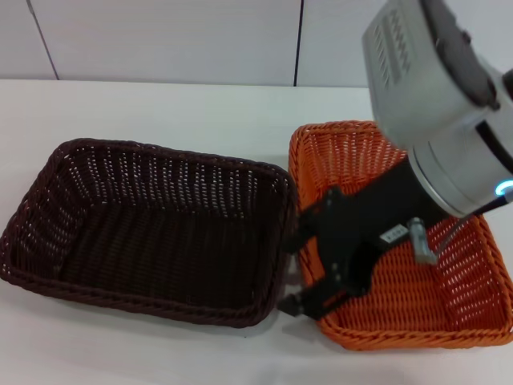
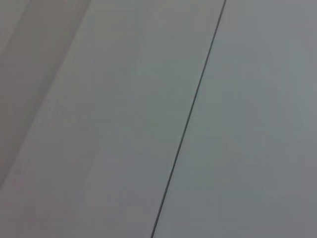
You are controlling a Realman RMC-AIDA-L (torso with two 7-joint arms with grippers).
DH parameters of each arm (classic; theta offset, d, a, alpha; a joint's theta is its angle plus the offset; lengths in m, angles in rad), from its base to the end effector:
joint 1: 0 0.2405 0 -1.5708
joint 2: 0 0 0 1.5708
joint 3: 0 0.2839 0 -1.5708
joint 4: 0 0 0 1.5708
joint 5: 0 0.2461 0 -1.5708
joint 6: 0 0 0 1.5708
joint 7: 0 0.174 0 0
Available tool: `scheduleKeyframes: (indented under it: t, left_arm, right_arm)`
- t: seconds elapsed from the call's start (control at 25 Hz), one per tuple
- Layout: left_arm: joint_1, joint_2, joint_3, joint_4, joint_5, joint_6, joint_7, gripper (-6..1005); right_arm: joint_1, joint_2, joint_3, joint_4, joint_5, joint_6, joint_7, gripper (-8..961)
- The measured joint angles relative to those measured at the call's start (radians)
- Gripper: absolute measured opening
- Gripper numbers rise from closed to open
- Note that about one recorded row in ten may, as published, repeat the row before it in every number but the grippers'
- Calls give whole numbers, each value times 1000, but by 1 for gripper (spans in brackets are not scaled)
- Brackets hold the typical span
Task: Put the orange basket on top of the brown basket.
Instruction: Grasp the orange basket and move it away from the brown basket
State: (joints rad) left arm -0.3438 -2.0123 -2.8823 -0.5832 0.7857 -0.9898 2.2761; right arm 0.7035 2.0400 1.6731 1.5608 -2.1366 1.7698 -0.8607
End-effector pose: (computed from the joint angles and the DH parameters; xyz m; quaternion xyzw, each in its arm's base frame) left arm -0.4749 0.3502 0.2371 -0.4134 -0.2801 -0.3999 0.7686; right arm 0.0696 0.3533 -0.0387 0.9966 -0.0375 0.0713 0.0145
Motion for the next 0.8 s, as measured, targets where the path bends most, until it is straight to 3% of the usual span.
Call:
scheduleKeyframes:
  t: [0.36, 0.8]
  left_arm:
    - [-5, -4, 0, 4, -25, 1, 0, 752]
    - [-20, -3, 0, 1, -41, 0, 0, 753]
  right_arm:
    - [20, 0, -72, -12, -99, 90, -17, 712]
    - [24, 2, -74, -87, -183, 102, -14, 705]
